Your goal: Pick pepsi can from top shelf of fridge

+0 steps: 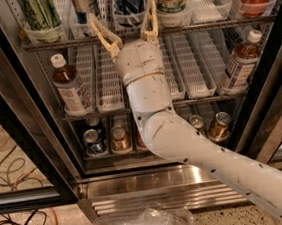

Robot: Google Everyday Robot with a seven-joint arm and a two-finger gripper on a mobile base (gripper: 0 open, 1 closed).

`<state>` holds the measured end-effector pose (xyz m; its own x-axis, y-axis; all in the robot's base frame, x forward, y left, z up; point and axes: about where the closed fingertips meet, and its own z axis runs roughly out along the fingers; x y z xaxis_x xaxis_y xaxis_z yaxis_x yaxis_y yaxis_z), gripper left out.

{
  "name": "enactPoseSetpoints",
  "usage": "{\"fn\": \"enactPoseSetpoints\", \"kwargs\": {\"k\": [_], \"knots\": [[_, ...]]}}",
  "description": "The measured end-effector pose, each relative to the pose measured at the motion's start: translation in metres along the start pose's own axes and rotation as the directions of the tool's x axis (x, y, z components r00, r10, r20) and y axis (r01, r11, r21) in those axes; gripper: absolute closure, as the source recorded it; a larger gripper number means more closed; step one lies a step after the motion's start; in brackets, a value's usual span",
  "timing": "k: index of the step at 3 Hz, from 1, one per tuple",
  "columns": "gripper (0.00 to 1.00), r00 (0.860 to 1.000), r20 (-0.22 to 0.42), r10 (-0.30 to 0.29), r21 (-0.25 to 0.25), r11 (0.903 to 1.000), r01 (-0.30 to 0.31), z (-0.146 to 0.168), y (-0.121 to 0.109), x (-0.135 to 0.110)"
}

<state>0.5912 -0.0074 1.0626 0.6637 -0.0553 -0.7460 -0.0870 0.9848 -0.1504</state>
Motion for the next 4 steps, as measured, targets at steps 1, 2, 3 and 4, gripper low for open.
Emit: {"fn": "enactPoseSetpoints", "kwargs": {"k": [1, 2, 3, 4], "knots": [[0.28, 1.000, 0.000, 0.000, 0.000, 1.0000, 0.000, 0.000, 0.000, 0.000], [0.33, 1.000, 0.001, -0.001, 0.002, 1.0000, 0.001, 0.001, 0.000, 0.000], [0.31, 0.999, 0.037, -0.014, -0.005, 0.9999, 0.015, 0.017, 0.000, -0.004], [0.31, 0.999, 0.041, -0.021, -0.006, 0.9998, 0.021, 0.022, 0.001, -0.001]]}}
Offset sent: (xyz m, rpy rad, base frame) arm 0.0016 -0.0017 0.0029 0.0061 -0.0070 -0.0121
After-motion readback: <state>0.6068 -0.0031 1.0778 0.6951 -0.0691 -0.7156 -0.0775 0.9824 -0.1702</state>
